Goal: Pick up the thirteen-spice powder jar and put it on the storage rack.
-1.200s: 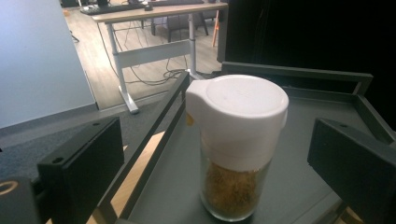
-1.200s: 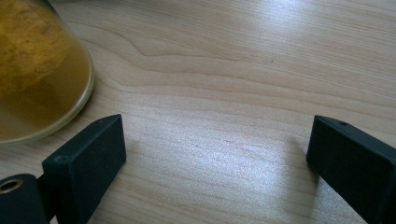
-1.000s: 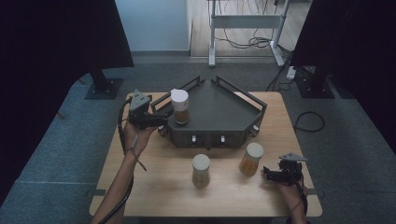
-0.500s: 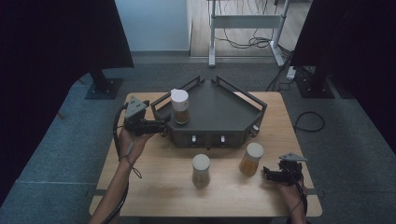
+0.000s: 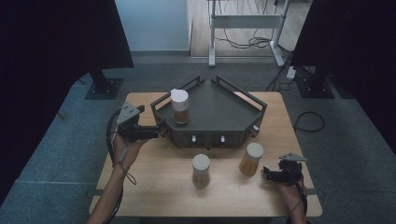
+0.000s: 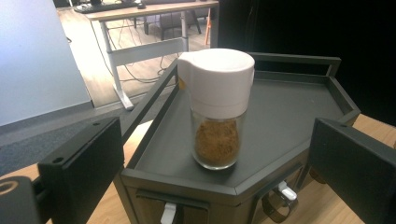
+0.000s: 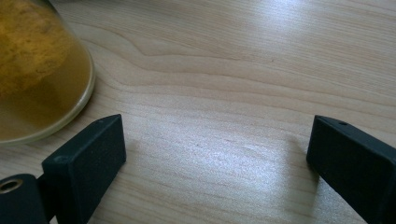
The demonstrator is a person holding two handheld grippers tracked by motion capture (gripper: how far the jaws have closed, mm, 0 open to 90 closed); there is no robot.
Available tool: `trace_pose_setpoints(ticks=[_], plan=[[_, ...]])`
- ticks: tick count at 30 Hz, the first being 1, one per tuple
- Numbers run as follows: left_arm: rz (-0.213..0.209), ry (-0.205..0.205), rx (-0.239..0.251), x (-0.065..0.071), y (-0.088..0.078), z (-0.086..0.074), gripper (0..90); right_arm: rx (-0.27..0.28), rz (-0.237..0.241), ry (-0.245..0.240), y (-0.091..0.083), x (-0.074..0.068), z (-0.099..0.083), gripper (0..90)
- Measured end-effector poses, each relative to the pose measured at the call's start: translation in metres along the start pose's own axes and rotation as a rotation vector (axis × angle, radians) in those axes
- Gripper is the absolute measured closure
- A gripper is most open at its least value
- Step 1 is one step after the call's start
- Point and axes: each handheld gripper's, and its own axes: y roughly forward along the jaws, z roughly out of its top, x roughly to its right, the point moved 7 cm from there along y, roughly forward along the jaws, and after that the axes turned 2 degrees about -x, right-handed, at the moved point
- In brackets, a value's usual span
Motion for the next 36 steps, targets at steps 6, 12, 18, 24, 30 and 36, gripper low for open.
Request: trace_pose_setpoints(ticks=[6, 12, 18, 24, 30, 36], plan=[[-0.005, 0.004, -0.002, 0.001, -0.006, -0.004, 3.7, 0.0, 0.0, 0.0, 0.0, 0.0, 0.0, 3.9], [-0.01, 0.001, -0.001, 0.002, -0.01, -0.008, 3.7, 0.0, -0.001, 0.002, 0.0, 0.0, 0.0, 3.8], [-0.011, -0.003, -0.001, 0.002, -0.013, -0.013, 3.7, 0.0, -0.002, 0.002, 0.0, 0.0, 0.0, 3.6], [-0.014, -0.009, -0.017, 0.002, -0.012, -0.022, 3.7, -0.001, -0.003, 0.003, 0.0, -0.001, 0.0, 3.4], [-0.017, -0.013, -0.031, 0.003, -0.01, -0.029, 3.7, -0.001, -0.003, 0.003, 0.0, -0.001, 0.0, 3.3], [-0.02, -0.007, -0.042, 0.006, -0.008, -0.035, 3.7, -0.001, -0.004, 0.004, 0.0, -0.001, 0.0, 3.3]])
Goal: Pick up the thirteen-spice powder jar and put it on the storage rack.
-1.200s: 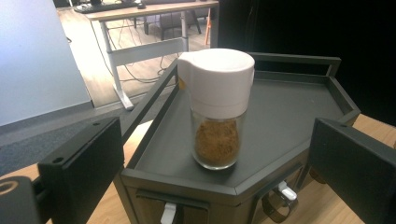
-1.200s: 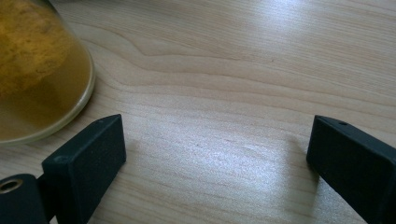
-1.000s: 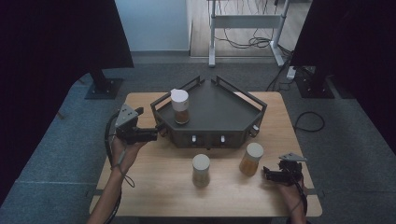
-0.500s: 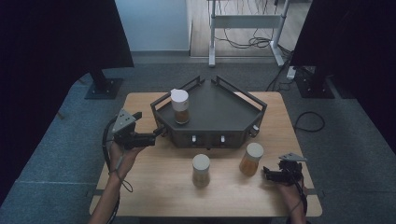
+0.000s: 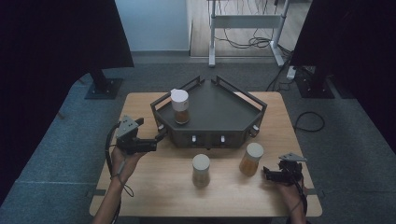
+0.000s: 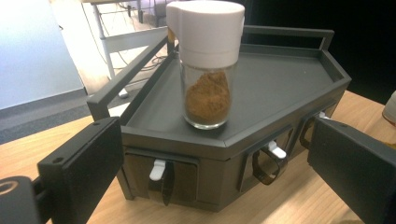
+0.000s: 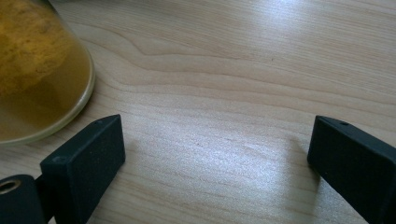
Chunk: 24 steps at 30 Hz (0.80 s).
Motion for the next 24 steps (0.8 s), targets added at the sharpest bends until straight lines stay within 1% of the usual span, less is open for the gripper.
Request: trace_pose_setpoints(ticks=[10, 19, 24], plan=[[-0.002, -0.007, -0.019, 0.002, 0.003, -0.013, 3.7, -0.001, -0.002, 0.003, 0.0, -0.001, 0.0, 3.3], [-0.008, -0.033, -0.036, 0.0, 0.006, -0.028, 3.8, -0.001, -0.003, 0.004, 0.0, -0.001, 0.0, 3.3], [-0.006, -0.039, -0.048, 0.001, 0.008, -0.035, 3.7, -0.001, -0.003, 0.004, 0.0, -0.001, 0.0, 3.3]])
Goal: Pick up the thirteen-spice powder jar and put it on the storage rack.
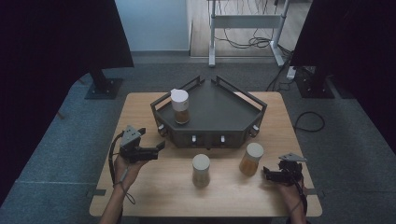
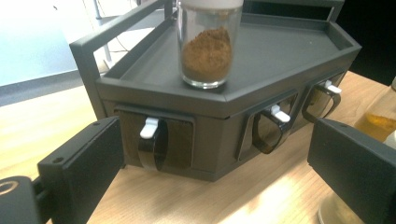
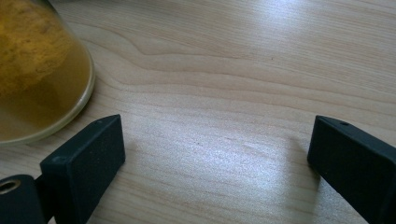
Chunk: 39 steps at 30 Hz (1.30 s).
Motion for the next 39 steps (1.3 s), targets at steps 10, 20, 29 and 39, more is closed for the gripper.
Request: trace_pose_setpoints(ticks=[10, 20, 29, 39], plan=[[0.007, -0.005, -0.029, 0.002, 0.006, -0.013, 4.0, 0.0, 0.0, 0.0, 0.0, 0.0, 0.0, 3.3], [0.0, -0.02, -0.053, 0.001, 0.01, -0.025, 4.8, 0.0, 0.0, 0.0, 0.0, 0.0, 0.0, 3.2], [-0.01, -0.035, -0.079, 0.003, 0.015, -0.037, 5.2, -0.001, -0.002, 0.001, 0.0, 0.0, 0.0, 2.9], [-0.011, -0.055, -0.102, 0.004, 0.02, -0.049, 5.3, -0.001, -0.003, 0.002, 0.0, 0.0, 0.0, 2.7]])
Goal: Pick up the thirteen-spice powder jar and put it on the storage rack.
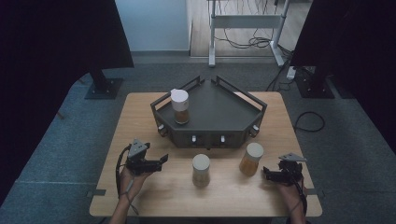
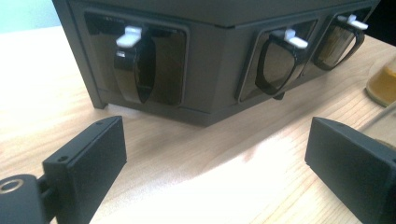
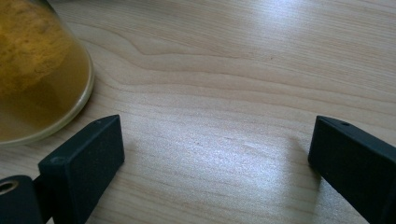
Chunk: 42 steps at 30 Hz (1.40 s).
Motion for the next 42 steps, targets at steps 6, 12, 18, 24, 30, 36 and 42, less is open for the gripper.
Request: trace_pose_setpoints(ticks=[6, 12, 18, 24, 30, 36, 42], plan=[[-0.001, -0.011, -0.009, 0.0, 0.003, -0.007, 5.4, 0.0, 0.0, -0.001, 0.0, 0.0, 0.0, 2.7], [0.003, -0.022, -0.014, 0.0, 0.004, -0.012, 5.6, 0.0, 0.0, -0.001, 0.0, 0.0, 0.0, 2.6], [0.008, -0.031, -0.025, -0.001, 0.007, -0.018, 5.5, 0.0, 0.0, -0.001, 0.0, 0.0, 0.0, 2.5], [0.017, -0.036, -0.041, -0.001, 0.012, -0.023, 5.4, -0.001, 0.0, -0.001, 0.0, 0.0, 0.0, 2.5], [0.023, -0.035, -0.047, -0.001, 0.014, -0.026, 5.4, -0.001, 0.0, -0.003, 0.0, 0.0, 0.0, 2.2], [0.024, -0.041, -0.046, -0.001, 0.014, -0.028, 5.4, -0.007, 0.009, -0.012, 0.0, 0.0, 0.0, 0.1], [0.025, -0.04, -0.044, 0.001, 0.015, -0.029, 5.4, -0.008, 0.016, -0.017, 0.0, 0.0, 0.0, 0.0]])
